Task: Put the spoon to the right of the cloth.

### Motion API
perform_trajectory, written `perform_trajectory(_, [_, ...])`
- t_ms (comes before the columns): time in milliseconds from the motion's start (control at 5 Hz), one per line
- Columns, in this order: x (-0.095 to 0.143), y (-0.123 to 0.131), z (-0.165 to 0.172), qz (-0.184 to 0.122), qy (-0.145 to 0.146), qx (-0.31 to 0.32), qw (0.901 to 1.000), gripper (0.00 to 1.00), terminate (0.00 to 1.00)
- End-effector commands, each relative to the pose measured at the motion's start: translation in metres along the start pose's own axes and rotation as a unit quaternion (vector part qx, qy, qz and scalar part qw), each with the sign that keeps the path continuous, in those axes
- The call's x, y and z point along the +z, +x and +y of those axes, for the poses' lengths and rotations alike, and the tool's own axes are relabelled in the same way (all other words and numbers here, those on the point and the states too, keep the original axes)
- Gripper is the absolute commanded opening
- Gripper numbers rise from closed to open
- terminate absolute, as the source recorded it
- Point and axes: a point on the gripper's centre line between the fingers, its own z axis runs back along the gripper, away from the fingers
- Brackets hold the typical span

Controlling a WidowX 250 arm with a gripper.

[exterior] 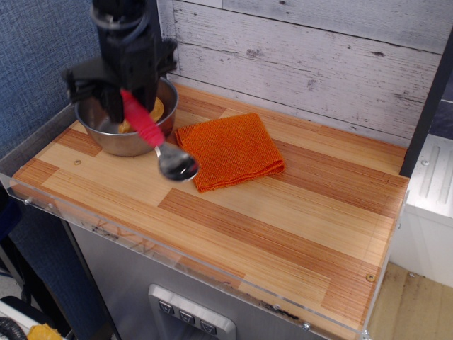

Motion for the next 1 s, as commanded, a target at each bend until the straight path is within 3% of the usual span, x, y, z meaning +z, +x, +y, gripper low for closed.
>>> perform_trajectory(0, [0.055, 0.008, 0.06, 0.018, 0.072, -0.028, 0.9969, 0.0, 0.0])
perform_trajectory(200, [0.054, 0.022, 0.089, 0.008, 0.082, -0.044, 0.9956, 0.0, 0.0])
perform_trajectory(800, [0.009, 0.068, 0.14, 0.009, 0.073, -0.107, 0.9915, 0.0, 0.0])
